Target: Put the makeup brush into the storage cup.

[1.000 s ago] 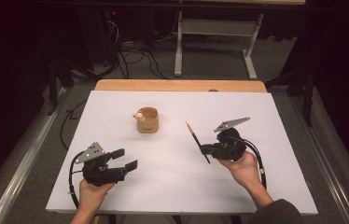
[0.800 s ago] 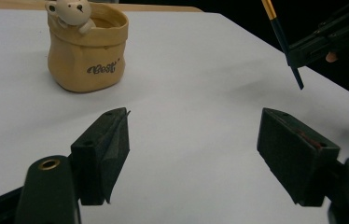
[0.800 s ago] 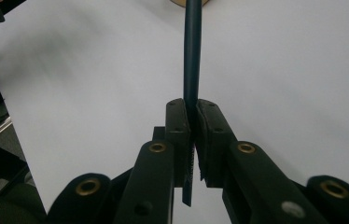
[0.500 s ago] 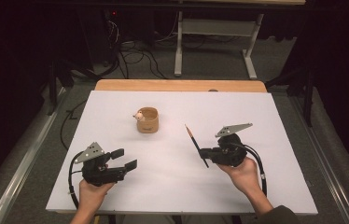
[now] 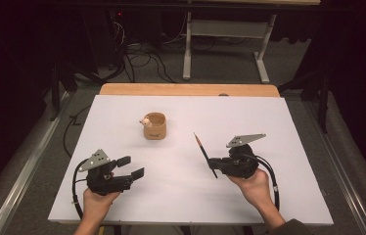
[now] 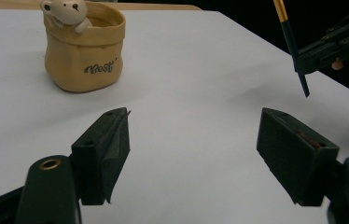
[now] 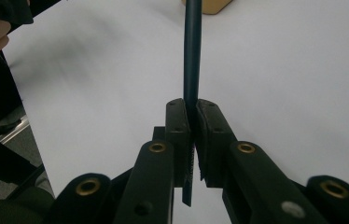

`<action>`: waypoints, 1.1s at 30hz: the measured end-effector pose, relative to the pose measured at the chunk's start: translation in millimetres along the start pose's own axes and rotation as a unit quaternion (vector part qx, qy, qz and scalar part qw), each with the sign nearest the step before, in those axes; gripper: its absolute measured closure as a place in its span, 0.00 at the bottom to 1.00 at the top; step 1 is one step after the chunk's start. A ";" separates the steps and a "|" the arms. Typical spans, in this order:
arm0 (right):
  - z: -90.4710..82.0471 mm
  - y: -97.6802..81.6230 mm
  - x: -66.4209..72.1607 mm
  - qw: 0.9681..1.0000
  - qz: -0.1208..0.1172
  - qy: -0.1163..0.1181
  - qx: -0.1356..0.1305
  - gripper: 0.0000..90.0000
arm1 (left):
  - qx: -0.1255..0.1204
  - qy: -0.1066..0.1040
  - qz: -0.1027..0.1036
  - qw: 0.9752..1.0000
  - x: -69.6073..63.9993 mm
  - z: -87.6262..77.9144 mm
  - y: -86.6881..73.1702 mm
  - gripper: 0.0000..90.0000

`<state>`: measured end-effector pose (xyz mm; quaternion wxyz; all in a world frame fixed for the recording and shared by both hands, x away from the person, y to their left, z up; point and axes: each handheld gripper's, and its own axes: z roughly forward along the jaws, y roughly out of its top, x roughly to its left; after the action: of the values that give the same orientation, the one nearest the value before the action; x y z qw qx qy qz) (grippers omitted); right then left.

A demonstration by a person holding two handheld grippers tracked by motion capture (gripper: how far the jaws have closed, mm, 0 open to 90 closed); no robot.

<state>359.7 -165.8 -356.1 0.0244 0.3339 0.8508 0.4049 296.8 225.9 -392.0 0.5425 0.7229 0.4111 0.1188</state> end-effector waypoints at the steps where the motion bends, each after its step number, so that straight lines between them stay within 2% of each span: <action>1: -0.4 0.0 0.5 1.000 -0.001 0.001 0.000 0.96 | -0.001 -0.001 0.000 1.000 -0.4 0.3 0.0 0.29; 11: 2.1 -1.1 4.2 1.000 -0.010 0.005 -0.009 0.96 | -0.013 0.001 0.003 1.000 -2.5 -1.7 3.3 0.28; 15: 1.3 -1.1 6.0 1.000 -0.009 0.007 -0.013 0.96 | -0.021 0.006 0.005 1.000 -2.3 -4.6 7.3 0.28; 21: 2.7 -1.1 7.6 1.000 -0.012 0.010 -0.016 0.96 | -0.032 0.000 0.008 0.999 -5.6 -7.2 16.3 0.27; 24: 2.5 -1.2 8.4 1.000 -0.013 0.010 -0.017 0.96 | -0.028 -0.009 0.017 0.999 -9.4 -5.9 23.1 0.24; 26: 2.2 -1.3 8.8 1.000 -0.017 0.011 -0.021 0.96 | -0.023 -0.007 0.033 0.999 -14.4 -3.9 27.5 0.21; 28: 1.8 -1.6 9.7 1.000 -0.016 0.011 -0.022 0.96 | -0.024 -0.008 0.040 0.999 -17.2 -1.6 30.3 0.21; 33: 1.4 -2.2 11.8 0.999 -0.020 0.013 -0.027 0.96 | -0.016 -0.022 0.025 0.999 -20.1 5.6 37.9 0.21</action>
<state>349.8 -158.9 -355.9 0.0303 0.3108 0.8465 0.4311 305.2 204.7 -355.2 0.5595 0.7270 0.3786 0.1227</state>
